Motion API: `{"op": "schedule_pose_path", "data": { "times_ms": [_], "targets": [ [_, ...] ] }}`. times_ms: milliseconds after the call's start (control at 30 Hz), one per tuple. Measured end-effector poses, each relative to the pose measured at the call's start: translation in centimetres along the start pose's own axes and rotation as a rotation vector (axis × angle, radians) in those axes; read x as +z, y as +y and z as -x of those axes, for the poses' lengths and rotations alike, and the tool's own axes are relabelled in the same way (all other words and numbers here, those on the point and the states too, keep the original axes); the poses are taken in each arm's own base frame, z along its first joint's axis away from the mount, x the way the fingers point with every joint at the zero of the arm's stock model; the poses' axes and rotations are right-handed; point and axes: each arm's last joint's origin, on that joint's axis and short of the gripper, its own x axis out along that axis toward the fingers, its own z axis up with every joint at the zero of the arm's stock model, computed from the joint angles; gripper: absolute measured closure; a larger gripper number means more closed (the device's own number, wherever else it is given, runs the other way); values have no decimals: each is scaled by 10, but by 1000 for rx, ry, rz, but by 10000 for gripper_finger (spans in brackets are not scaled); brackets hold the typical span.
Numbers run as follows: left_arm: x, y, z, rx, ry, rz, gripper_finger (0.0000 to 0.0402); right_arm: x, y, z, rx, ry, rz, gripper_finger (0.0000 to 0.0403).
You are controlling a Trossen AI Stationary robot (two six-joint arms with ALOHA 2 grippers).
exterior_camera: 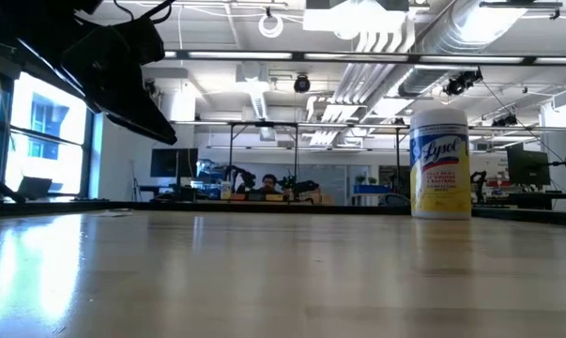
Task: Pick & Place First Aid Supplies
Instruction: Put the white ointment pack into the top red bin, then put the white towelette pack into the bottom red bin
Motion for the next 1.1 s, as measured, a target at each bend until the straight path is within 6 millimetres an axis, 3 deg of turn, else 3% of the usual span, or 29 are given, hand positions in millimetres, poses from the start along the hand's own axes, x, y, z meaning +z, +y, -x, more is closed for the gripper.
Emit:
{"op": "schedule_pose_path", "data": {
  "times_ms": [200,400,567,700,833,1100],
  "targets": [
    [0,0,0,1,-1,30,239,4,-12,-11,-22,13,-58,379],
    [0,0,0,1,0,45,239,7,-16,-8,-37,26,-79,315],
    [-1,1,0,14,10,18,239,2,-16,11,-94,135,-153,270],
    [-5,5,1,107,29,13,239,-2,-10,38,-150,104,-173,257],
    [-6,18,4,252,67,99,239,1,3,62,-167,-144,-127,258],
    [-16,74,6,654,162,435,239,27,36,86,-109,-833,153,261]
  ]
}}
